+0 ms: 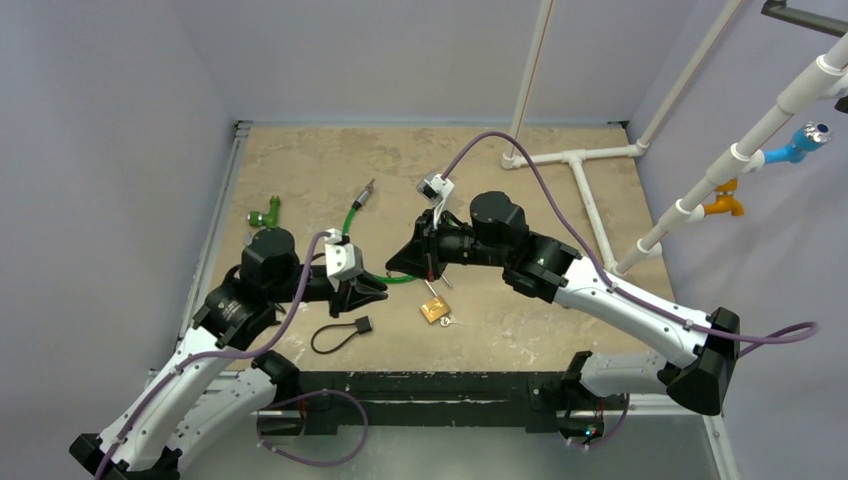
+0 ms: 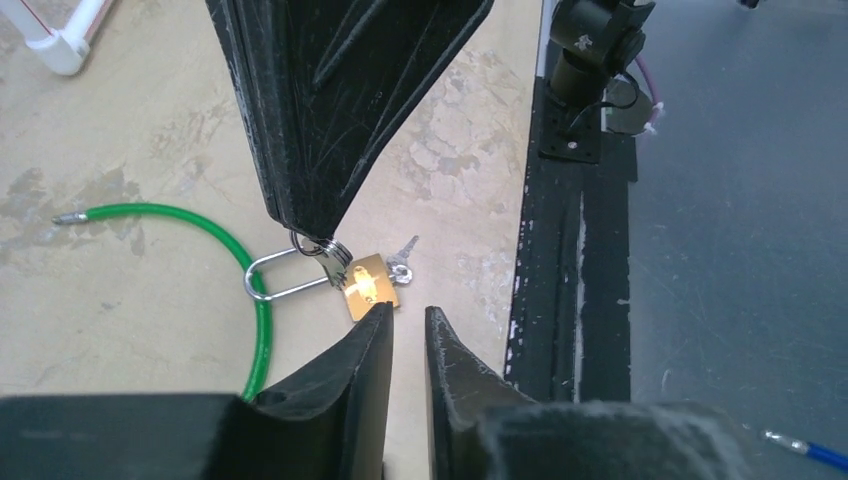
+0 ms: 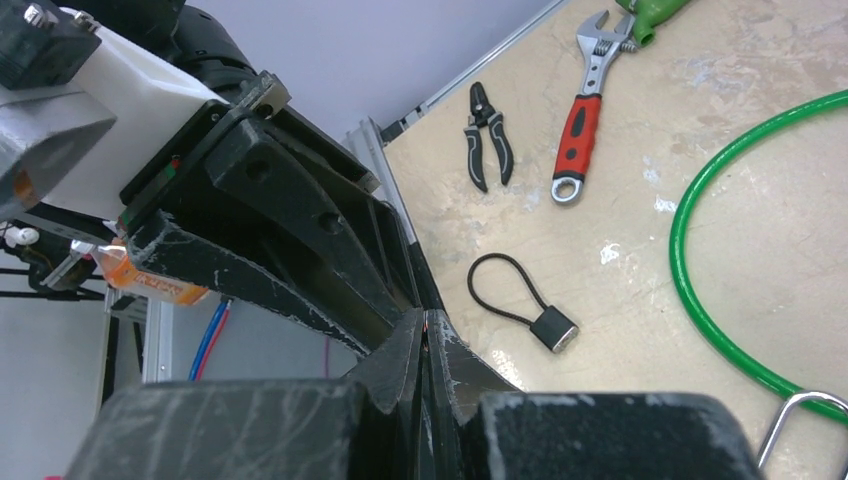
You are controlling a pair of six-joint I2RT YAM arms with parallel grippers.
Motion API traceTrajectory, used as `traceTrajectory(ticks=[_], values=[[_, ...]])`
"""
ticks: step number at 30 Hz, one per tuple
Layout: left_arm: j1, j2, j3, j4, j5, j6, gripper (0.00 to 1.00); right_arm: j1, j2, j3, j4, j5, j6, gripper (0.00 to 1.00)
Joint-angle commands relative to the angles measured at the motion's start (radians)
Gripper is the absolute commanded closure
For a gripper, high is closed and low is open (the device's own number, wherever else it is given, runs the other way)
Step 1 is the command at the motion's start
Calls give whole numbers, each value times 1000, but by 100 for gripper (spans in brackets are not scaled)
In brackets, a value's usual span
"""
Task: Unlock with the key
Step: Pick up the key from the center of the board.
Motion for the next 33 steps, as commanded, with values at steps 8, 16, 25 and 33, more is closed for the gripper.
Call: traceTrajectory(ticks=[8,16,25,33], values=[[8,-2,4,95,-68,-56,31,-1,-24,9,52,-1,10,100],[9,9,-2,124,2,-74,81,-1,-28,-6,102,-55,52,100],[8,-3,21,109,6,-44,83,-1,-32,-13,89,-46,29,100],[9,-15,61,30,-1,-1,100,0,-39,-25,70,-23,24,100]])
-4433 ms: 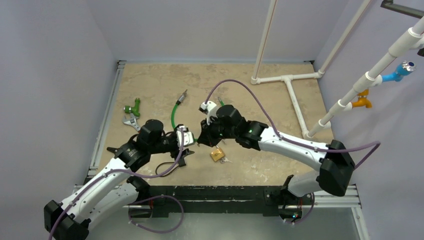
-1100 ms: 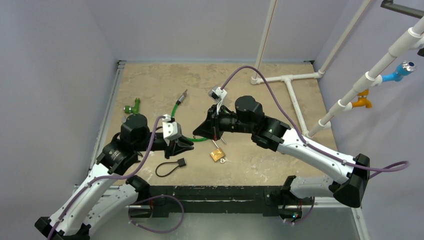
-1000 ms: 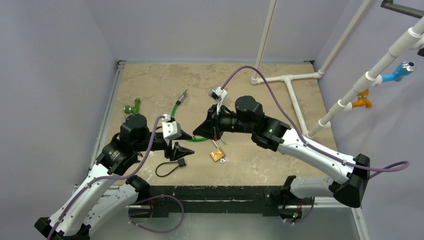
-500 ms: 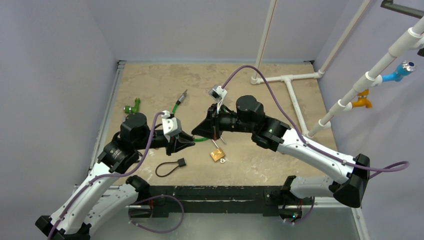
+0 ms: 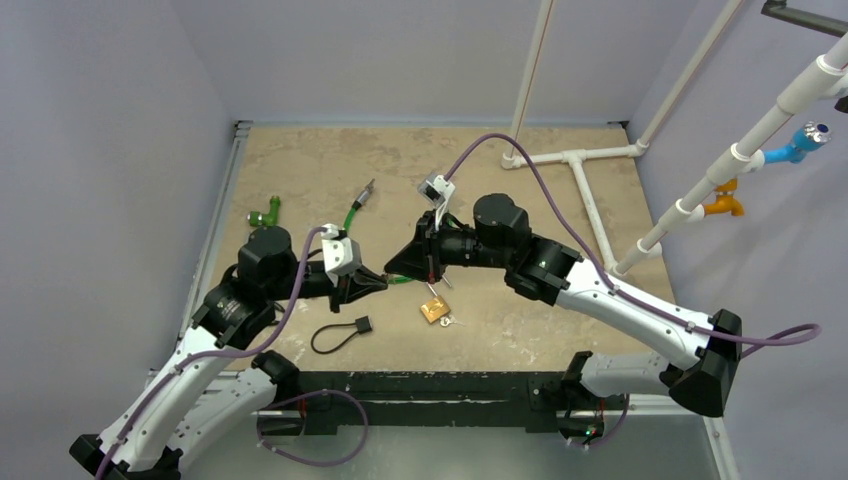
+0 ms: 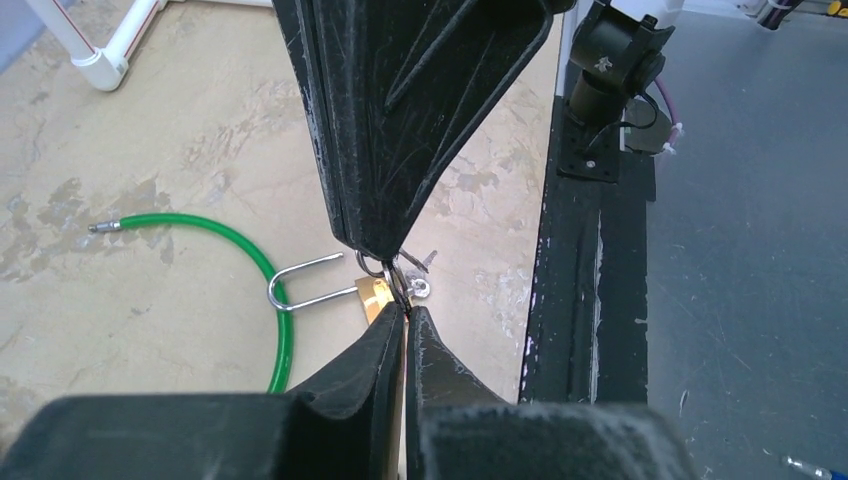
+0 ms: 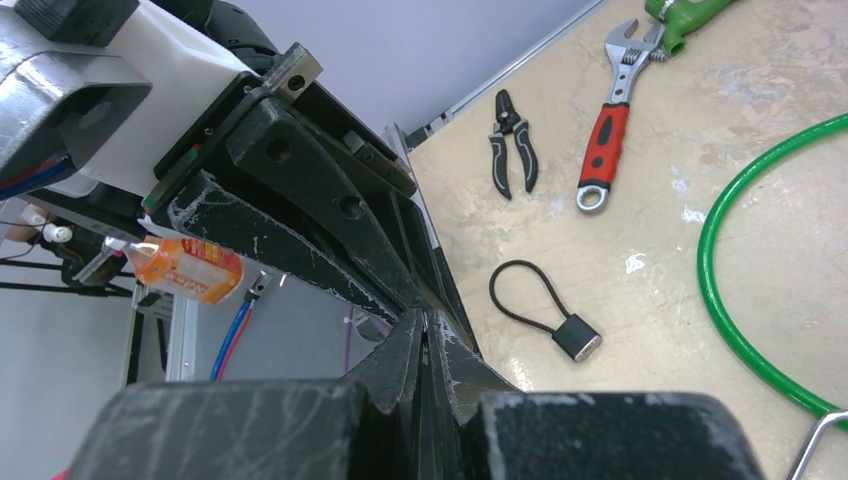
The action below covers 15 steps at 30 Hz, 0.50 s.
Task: Unlock with the key
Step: Pick up the key from the center of the board.
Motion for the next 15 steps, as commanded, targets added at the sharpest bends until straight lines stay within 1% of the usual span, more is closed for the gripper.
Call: traceTrajectory(ticks=[1,6,10,15], values=[[3,-16,60,-23,21,31,100,-3,-23,-2,25,7,-6,100],[8,-17,84,-43,27,21,100,-2,-22,0,4,15,-19,100],[8,-17,116,-111,23,44,100,-3,-24,6,-29,21,-34,100],[8,-20,153,-183,-38,55,100,-3,-31,15,-60,14,-45,100]])
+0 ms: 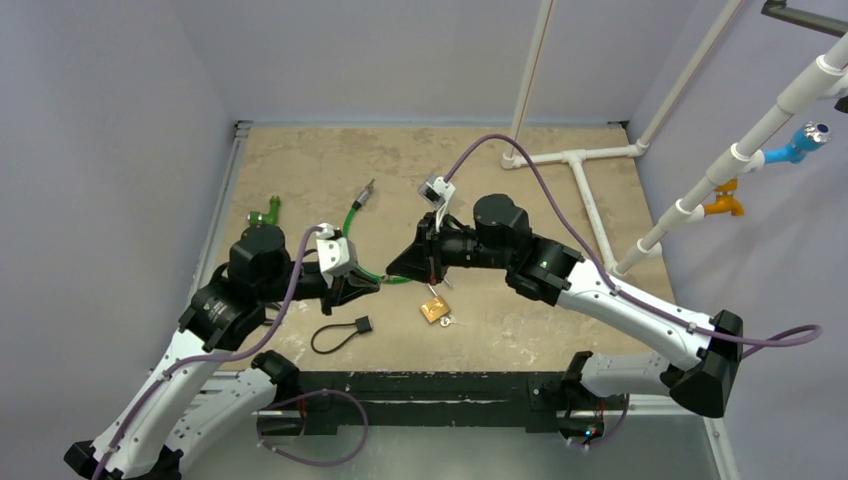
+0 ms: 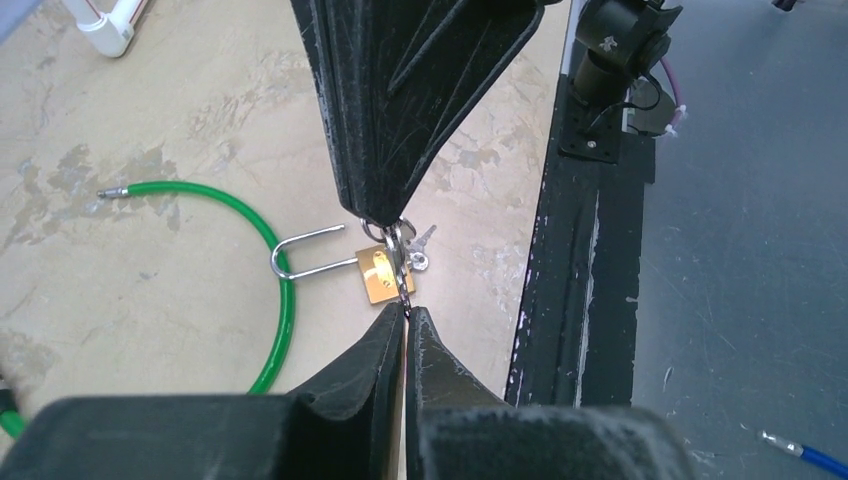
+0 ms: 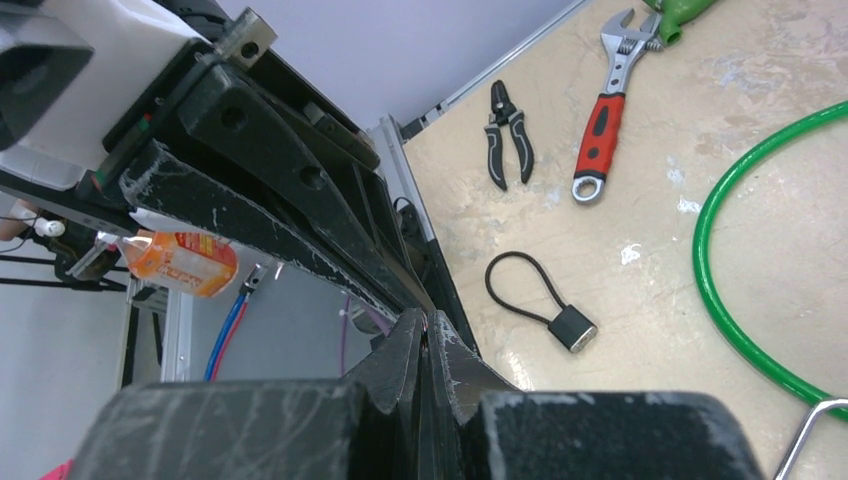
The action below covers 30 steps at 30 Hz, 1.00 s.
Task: Unlock with the key
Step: Pick up the key from the center of the board.
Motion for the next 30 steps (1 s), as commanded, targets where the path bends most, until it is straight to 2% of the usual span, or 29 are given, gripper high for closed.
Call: traceTrajectory(ticks=[1,6,10,13,16,18,24,30], values=[[2,-16,78,-42,-24,26,100,-3,-32,19,-51,10,-39,100],[2,-5,103,-96,-18,41,100,-2,-53,16,-79,4,-59,88],[2,6,111,-107,7,44,100,-3,-62,21,-78,-3,-59,87],[3,15,123,-114,16,46,100,-3,-66,30,-86,-2,-61,74],[2,20,131,-133,32,50,100,-3,-93,45,-105,24,-106,55],[2,29,144,-163,43,60,100,-3,-102,77,-120,30,-141,48],[2,36,166,-188,41,74,100,-3,-21,165,-147,-36,-196,46],[2,36,178,-194,38,74,100,1,57,189,-153,-146,-218,50]])
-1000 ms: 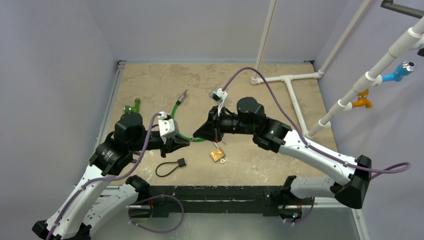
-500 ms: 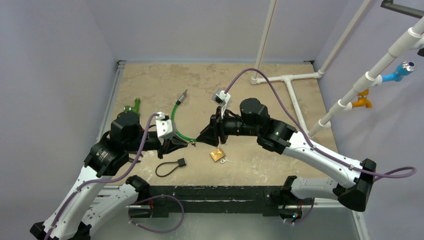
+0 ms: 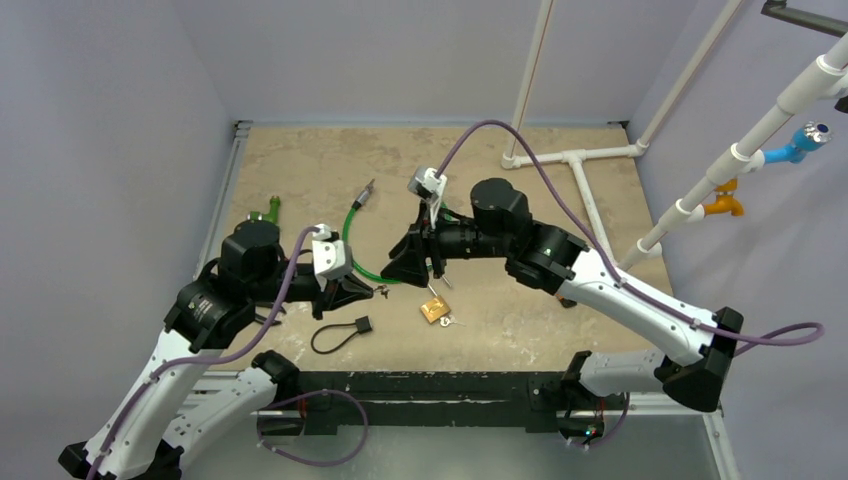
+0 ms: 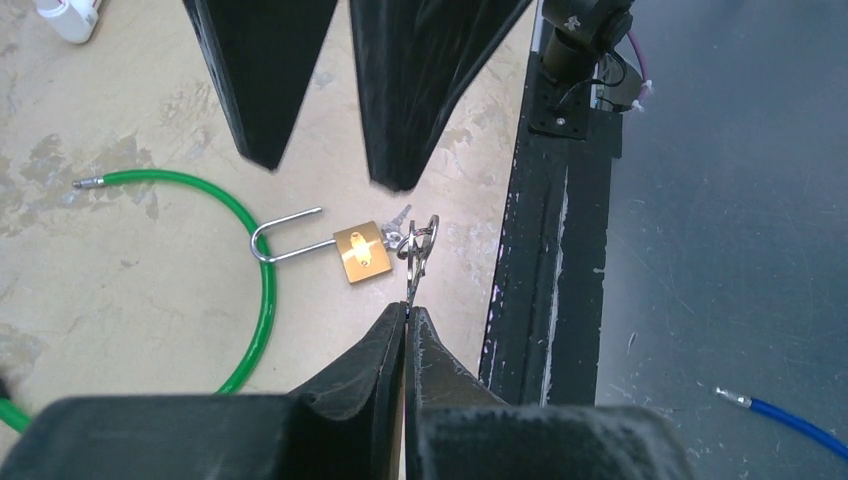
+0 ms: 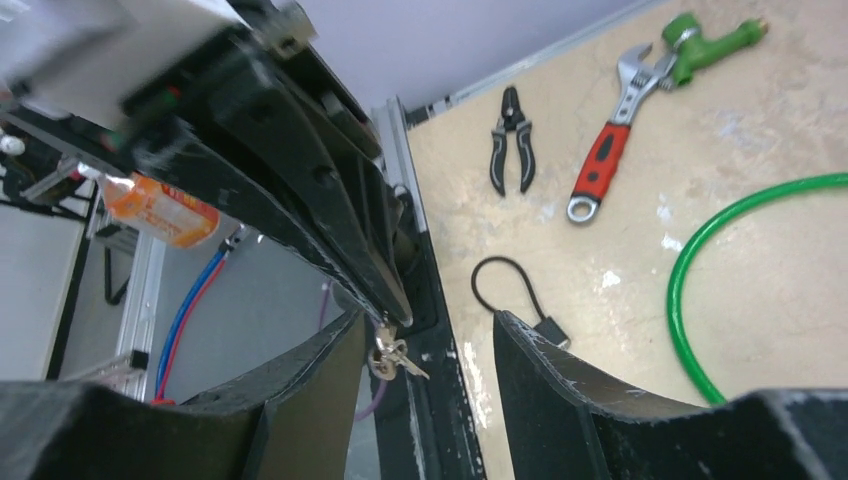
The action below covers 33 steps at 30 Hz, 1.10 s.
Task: Unlock with the key
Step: Pick up the key from the center of the board.
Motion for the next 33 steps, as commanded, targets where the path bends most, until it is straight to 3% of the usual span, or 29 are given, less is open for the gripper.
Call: traceTrajectory(ticks=[1,6,10,12,13,15,19,29,33], values=[[2,0,46,2,20,20,100,2,44,34,-20,-91,-50,50],[3,2,50,1,19,20,100,7,61,40,-36,-126,-61,56],[2,4,54,5,18,18,100,8,70,45,-42,-140,-63,75],[3,7,55,7,12,17,100,8,73,46,-44,-151,-58,79],[2,8,54,7,12,18,100,8,74,45,-48,-151,-53,77],[2,9,54,5,14,18,100,9,68,47,-55,-136,-49,58],[3,7,53,1,22,17,100,4,31,57,-37,-91,-52,52],[2,6,59,2,30,14,100,5,43,94,-22,-148,-45,52],[3,8,61,-1,30,14,100,18,65,116,-94,-123,-95,55]])
